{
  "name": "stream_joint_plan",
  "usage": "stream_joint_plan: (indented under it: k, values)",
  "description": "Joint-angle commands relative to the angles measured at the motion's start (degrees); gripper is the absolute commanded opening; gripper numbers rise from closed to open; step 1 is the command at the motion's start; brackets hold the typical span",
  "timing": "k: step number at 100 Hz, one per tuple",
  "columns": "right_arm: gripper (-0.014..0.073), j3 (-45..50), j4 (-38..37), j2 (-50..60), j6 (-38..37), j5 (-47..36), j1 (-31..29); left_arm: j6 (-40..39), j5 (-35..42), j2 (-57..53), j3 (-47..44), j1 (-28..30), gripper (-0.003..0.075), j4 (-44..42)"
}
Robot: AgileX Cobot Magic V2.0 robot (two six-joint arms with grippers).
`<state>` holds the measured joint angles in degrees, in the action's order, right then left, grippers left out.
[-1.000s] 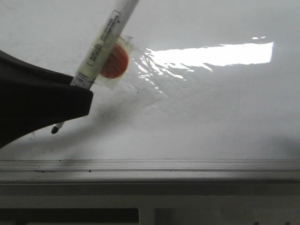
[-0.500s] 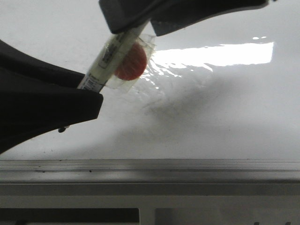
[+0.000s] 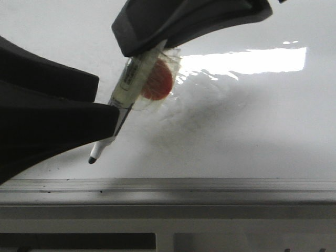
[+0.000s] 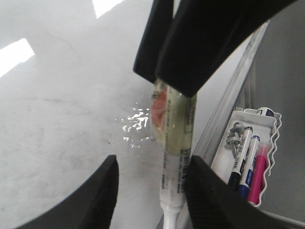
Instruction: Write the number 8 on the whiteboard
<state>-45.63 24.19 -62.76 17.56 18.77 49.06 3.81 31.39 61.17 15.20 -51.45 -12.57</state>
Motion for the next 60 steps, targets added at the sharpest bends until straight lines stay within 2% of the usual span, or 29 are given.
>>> stream_joint_plan:
  k: [1,23,41,60]
  values:
    - [-0.0069,-1.83,0.21,0.84,0.43,-2.06,-0.07,-0.33,4.6,-1.46,1.98,-0.24,0.0332,2.02]
    - [-0.0052,-4.43,0.21,2.5,0.43,-0.37,-3.04,-0.33,-5.93,-13.06,1.98,-0.24,0.0332,6.15]
    - [-0.0051,-11.71,0.21,2.07,0.43,4.83,-10.04,-0.33,-14.05,-26.57,1.98,1.17,0.0332,8.89]
    - [-0.005,-19.8,-0.03,-1.32,0.43,9.53,-16.08,-0.33,-17.81,-31.86,1.98,3.38,0.0332,9.57]
